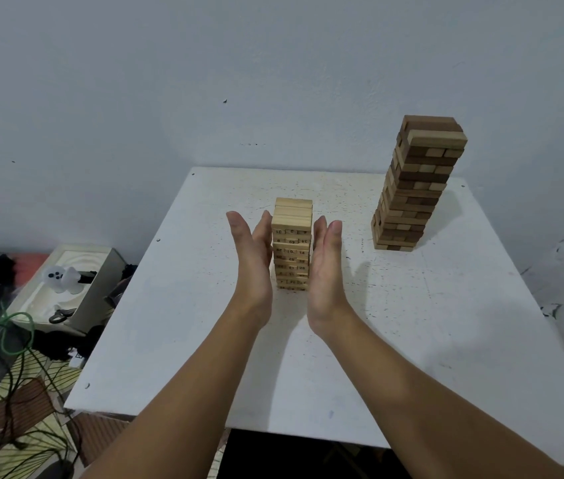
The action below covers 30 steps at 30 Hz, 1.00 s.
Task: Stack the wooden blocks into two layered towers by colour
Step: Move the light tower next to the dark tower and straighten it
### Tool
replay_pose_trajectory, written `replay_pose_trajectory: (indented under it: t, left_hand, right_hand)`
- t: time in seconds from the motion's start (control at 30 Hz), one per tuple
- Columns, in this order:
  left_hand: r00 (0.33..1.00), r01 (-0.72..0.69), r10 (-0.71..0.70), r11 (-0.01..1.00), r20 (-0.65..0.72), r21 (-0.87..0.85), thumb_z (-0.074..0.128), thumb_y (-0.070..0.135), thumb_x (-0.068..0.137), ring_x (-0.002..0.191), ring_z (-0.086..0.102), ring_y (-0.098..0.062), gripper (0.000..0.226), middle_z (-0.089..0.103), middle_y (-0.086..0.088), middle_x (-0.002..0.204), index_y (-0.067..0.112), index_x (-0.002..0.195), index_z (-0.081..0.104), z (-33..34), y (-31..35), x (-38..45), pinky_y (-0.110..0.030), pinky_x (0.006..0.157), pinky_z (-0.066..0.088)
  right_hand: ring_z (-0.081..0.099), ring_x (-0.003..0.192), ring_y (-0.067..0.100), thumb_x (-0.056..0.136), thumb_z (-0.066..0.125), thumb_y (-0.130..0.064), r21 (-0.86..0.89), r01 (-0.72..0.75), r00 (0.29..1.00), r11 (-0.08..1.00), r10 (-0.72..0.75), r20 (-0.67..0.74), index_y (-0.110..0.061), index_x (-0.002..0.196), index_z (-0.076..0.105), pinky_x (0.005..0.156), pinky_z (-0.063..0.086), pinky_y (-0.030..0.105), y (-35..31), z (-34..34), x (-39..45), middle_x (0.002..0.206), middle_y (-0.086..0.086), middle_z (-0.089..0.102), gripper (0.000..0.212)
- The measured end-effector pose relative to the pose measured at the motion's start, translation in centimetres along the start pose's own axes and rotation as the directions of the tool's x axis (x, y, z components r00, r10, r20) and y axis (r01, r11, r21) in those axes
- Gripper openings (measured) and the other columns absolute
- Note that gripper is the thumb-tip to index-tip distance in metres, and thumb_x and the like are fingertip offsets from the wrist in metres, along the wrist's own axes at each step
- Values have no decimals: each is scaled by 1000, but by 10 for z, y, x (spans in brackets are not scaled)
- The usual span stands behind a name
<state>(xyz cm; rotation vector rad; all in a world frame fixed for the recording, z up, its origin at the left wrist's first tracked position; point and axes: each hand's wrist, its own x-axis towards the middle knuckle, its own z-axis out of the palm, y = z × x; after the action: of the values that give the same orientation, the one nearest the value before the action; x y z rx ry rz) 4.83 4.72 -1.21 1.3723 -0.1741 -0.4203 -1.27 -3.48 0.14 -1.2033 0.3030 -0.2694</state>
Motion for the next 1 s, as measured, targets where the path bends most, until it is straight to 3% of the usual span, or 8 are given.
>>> replay_pose_trajectory:
  t: [0.07, 0.1, 0.17, 0.4, 0.5, 0.57, 0.73, 1.0]
  left_hand:
    - [1000, 7, -7, 1000, -8, 8, 8, 108, 65, 152, 35, -18, 122, 50, 5, 157, 34, 156, 43, -3, 0, 1, -51, 128, 10]
    - [1000, 11, -11, 1000, -2, 10, 8, 108, 65, 152, 35, -19, 122, 52, 4, 156, 34, 156, 44, -3, 0, 2, -53, 128, 11]
    - [1000, 27, -27, 1000, 13, 12, 8, 108, 66, 149, 39, -23, 124, 56, 0, 151, 30, 155, 45, -3, -1, 2, -55, 127, 15]
    - [1000, 1, -2, 997, 11, 79, 11, 94, 81, 148, 40, -12, 101, 51, 9, 156, 34, 158, 40, -7, 0, -2, -47, 128, 16]
    - [997, -27, 47, 961, -64, 274, 30, 43, 107, 143, 44, -12, 48, 53, 6, 150, 31, 152, 42, -34, 1, -4, -40, 122, 33]
    - [1000, -3, 2, 878, 3, 478, 53, 16, 100, 136, 49, -14, 48, 56, 7, 139, 31, 145, 46, -58, 6, -4, -34, 112, 44]
    - [955, 52, -265, 585, 131, 809, 90, 49, 59, 135, 40, -14, 92, 52, 21, 128, 50, 142, 50, -86, 15, 9, -41, 114, 38]
    - [971, 13, -223, 408, 86, 913, 92, 67, 48, 134, 32, -23, 96, 49, 9, 124, 62, 134, 51, -65, 13, 31, -50, 118, 31]
  right_hand:
    - [50, 106, -30, 107, 4, -54, -46, 13, 999, 999, -14, -29, -43, 140, 42, 90, 39, -1, 5, -10, 4, 118, -45, 62, 51]
    - [39, 127, -24, 103, 8, -61, -75, 16, 999, 997, -19, -42, -40, 155, 31, 106, 31, 7, 9, -16, 6, 147, -36, 48, 60]
    - [16, 148, -11, 94, 13, -72, -134, -26, 998, 991, 17, -64, -36, 164, 18, 121, 12, 23, 10, -23, 7, 168, -23, 19, 78]
    - [18, 152, -2, 111, 21, -49, -222, 10, 1000, 975, -9, 5, -34, 164, 21, 121, 12, 26, 11, -42, 19, 169, -16, 20, 55]
    - [23, 151, 4, 100, 41, -40, -444, 19, 998, 896, 9, 60, -34, 162, 24, 128, 18, 43, 12, -67, 22, 167, -13, 25, 64]
    - [21, 151, 8, 88, 48, -45, -647, 35, 995, 762, 33, 94, -38, 161, 23, 126, 23, 47, 8, -83, 24, 163, -14, 26, 77]
    - [13, 148, 11, 82, 75, -56, -899, 134, 964, 416, 156, 216, -44, 158, 23, 124, 22, 46, 4, -97, 31, 158, -16, 21, 93]
    - [12, 141, 15, 65, 84, -69, -945, 131, 972, 300, 146, 182, -51, 146, 42, 120, 20, 41, 8, -91, 44, 150, -13, 24, 93]
